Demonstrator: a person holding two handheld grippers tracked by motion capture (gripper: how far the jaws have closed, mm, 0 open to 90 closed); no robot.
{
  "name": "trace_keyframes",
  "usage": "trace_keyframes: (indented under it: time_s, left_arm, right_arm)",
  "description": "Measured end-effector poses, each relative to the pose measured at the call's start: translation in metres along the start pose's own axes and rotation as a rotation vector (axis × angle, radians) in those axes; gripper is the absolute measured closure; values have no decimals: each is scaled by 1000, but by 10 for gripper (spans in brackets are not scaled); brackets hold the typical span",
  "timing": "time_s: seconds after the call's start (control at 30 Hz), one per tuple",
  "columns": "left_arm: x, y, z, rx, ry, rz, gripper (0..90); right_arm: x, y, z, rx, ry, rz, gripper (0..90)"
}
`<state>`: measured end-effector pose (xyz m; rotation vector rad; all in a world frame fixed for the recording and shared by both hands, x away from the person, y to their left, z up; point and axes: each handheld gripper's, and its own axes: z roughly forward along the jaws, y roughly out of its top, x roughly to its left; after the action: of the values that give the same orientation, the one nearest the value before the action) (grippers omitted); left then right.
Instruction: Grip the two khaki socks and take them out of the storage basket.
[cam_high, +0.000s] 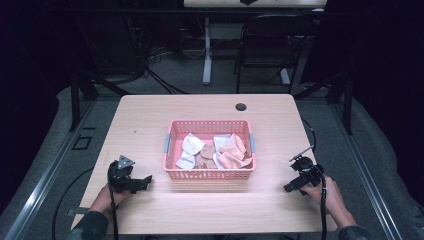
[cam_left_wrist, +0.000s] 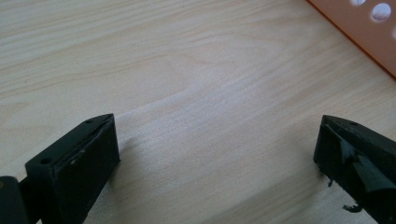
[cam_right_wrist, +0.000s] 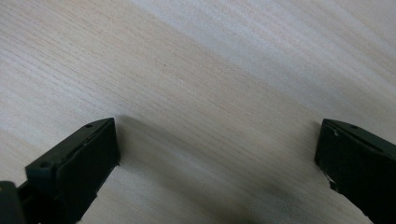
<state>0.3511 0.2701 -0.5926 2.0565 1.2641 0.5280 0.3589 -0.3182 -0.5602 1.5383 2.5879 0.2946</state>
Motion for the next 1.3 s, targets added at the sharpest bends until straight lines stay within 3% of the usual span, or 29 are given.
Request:
trace_keyframes:
  time_s: [0.37,0.53,0.57,0.8,0.93,1.0,1.07,1.1,1.3]
  left_arm:
    - [0,0,0,0,0,1,1]
    - [0,0,0,0,-1,1,1]
    - [0,0,0,0,-1,1,1]
    - [0,0,0,0,-1,1,1]
    - [0,0,0,3,-2,1,1]
    - [0,0,0,3,-2,3,1]
    - [0,0,0,3,-2,2,1]
    - [0,0,0,3,-2,1,0]
    - [0,0,0,3,-2,1,0]
  right_arm:
    - [0,0,0,-5,-1,2,0]
    - [-2,2,-1,20,-6,-13,0]
    - [-2,1,-1,-23,-11,10,0]
    - [-6,1,-16,-104,5,39,0]
    - [-5,2,-21,-104,26,9,0]
    - [-4,3,-25,-144,23,13,0]
    - [-4,3,-28,-150,22,8,0]
    - [-3,4,-31,-164,46,-1,0]
    - [4,8,-41,-207,72,-31,0]
